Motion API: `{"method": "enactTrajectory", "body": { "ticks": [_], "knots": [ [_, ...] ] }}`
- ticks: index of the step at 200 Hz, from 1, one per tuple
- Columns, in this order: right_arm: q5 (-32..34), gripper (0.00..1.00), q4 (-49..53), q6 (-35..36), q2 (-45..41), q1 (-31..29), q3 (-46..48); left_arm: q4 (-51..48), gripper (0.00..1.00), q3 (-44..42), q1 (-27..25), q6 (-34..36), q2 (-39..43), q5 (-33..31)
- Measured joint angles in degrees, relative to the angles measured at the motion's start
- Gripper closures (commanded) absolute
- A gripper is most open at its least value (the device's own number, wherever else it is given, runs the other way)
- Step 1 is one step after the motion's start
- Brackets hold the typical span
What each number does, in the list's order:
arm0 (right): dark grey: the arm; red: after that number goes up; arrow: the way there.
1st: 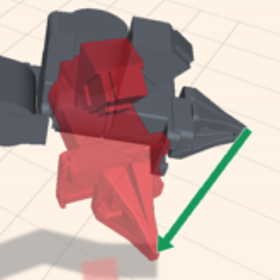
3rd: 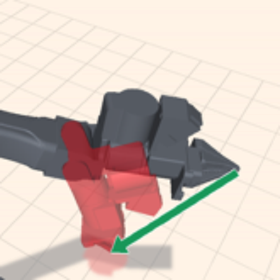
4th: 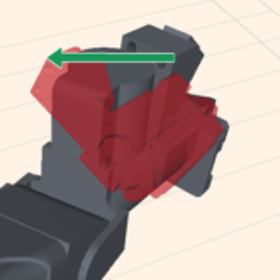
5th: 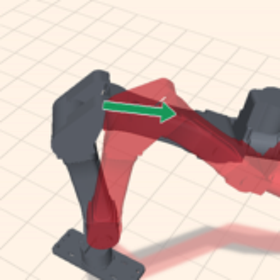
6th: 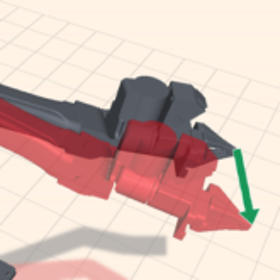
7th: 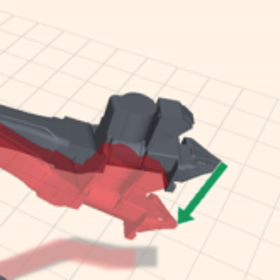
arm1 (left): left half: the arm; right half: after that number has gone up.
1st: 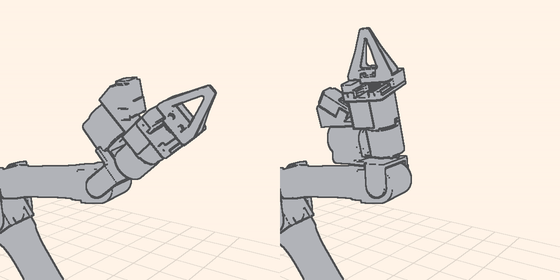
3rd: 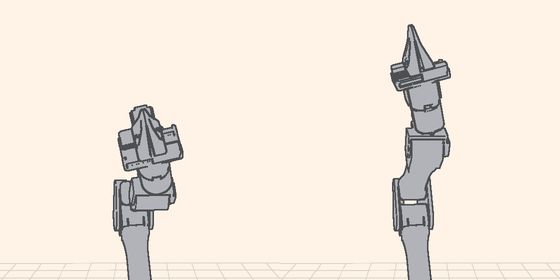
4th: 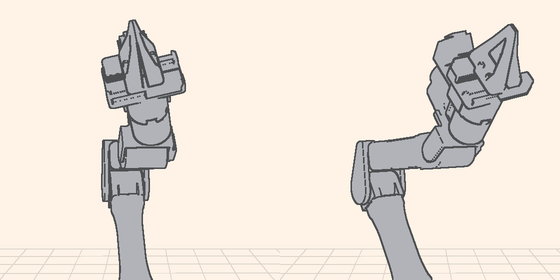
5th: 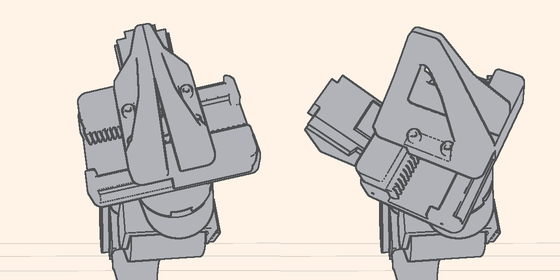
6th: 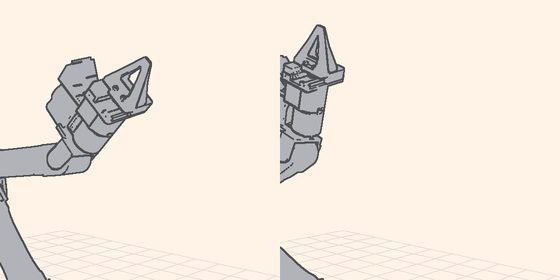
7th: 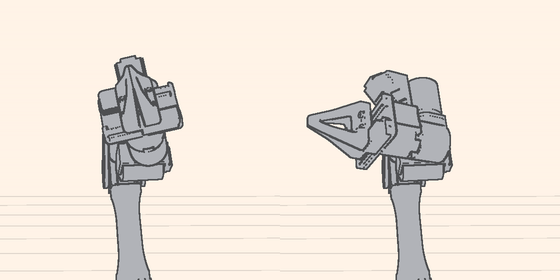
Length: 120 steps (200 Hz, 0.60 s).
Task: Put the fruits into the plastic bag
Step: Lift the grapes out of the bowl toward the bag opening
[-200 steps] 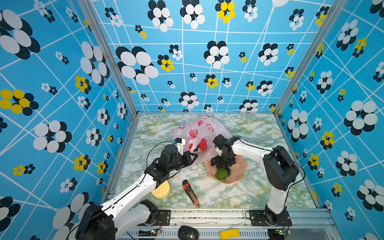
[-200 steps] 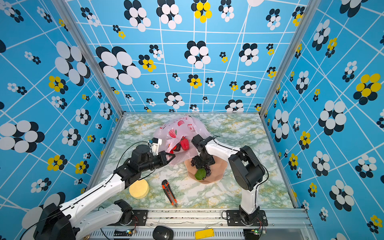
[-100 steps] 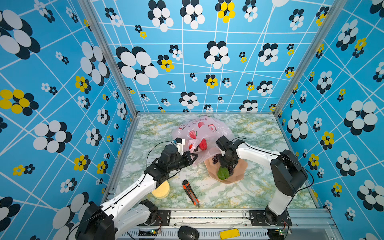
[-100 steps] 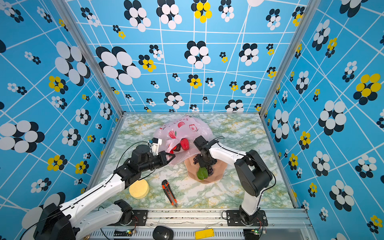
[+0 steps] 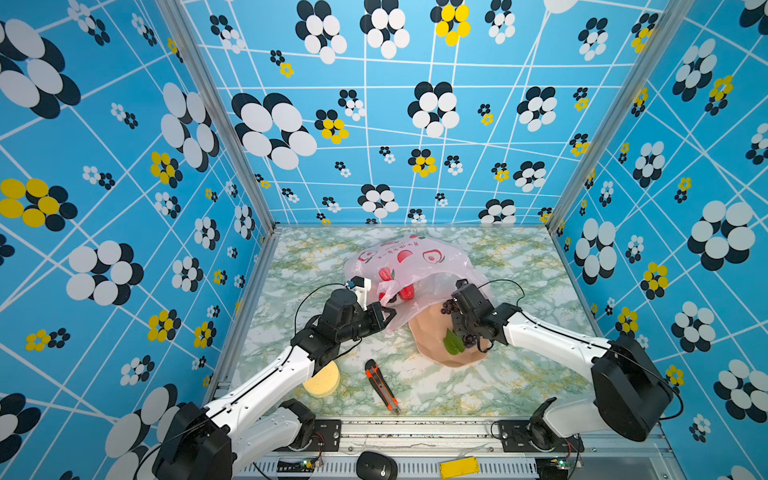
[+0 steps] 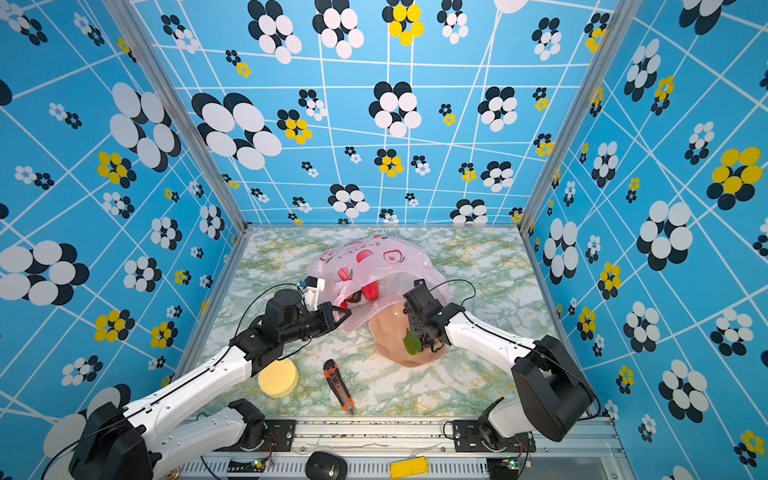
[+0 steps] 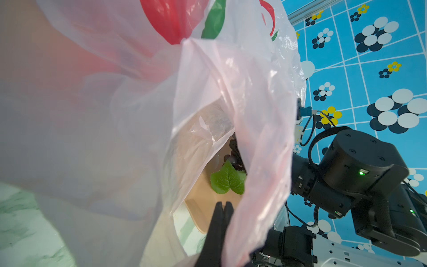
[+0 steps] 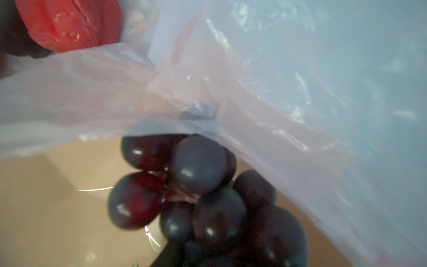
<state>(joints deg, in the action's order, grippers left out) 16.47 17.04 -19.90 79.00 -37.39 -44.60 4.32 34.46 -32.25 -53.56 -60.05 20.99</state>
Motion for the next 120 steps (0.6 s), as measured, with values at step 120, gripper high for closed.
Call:
{"method": "enactTrajectory", "body": {
  "ticks": [120],
  "knots": [
    [-8.7,0.60,-3.5,-3.1,-23.1,0.0,1.8,0.0,1.00,0.1,0.0,0.0,-1.4,0.0]
  ]
}}
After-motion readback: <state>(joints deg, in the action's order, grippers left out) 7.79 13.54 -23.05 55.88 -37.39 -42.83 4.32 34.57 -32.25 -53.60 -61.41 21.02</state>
